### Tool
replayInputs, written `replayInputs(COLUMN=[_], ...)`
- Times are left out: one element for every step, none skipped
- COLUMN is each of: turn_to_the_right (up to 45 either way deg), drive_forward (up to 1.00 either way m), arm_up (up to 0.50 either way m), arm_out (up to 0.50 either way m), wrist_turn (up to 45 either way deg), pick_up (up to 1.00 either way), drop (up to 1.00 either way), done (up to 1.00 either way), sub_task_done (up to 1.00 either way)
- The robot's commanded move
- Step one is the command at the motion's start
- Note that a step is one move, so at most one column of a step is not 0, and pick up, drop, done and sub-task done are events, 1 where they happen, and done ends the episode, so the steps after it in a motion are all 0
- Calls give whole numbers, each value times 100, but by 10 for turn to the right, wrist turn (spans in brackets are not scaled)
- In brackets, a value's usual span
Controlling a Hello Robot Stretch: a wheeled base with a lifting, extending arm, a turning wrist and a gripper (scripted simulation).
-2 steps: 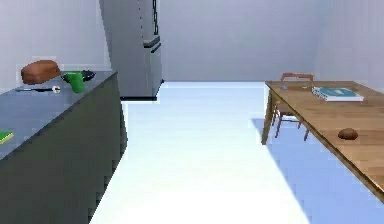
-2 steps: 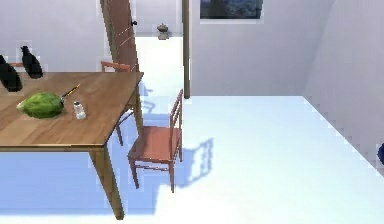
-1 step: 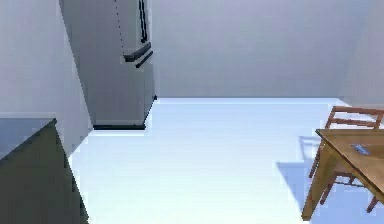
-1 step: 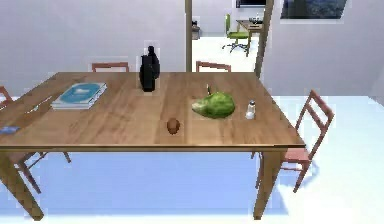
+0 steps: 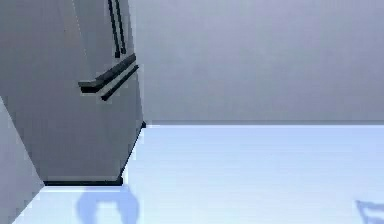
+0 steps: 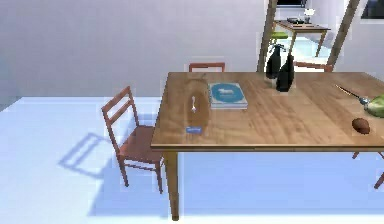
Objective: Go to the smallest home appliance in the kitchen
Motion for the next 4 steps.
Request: replayInputs(turn_to_the_right=[0, 150, 0, 450], drive_forward=[100, 0, 5, 0], arm_up=[0, 0, 0, 0], arm_out=[0, 0, 0, 0], wrist_turn=[0, 0, 0, 0], pick_up=[0, 0, 0, 0], drop=[0, 0, 0, 0], done=[0, 0, 0, 0], sub_task_done=[0, 0, 0, 0])
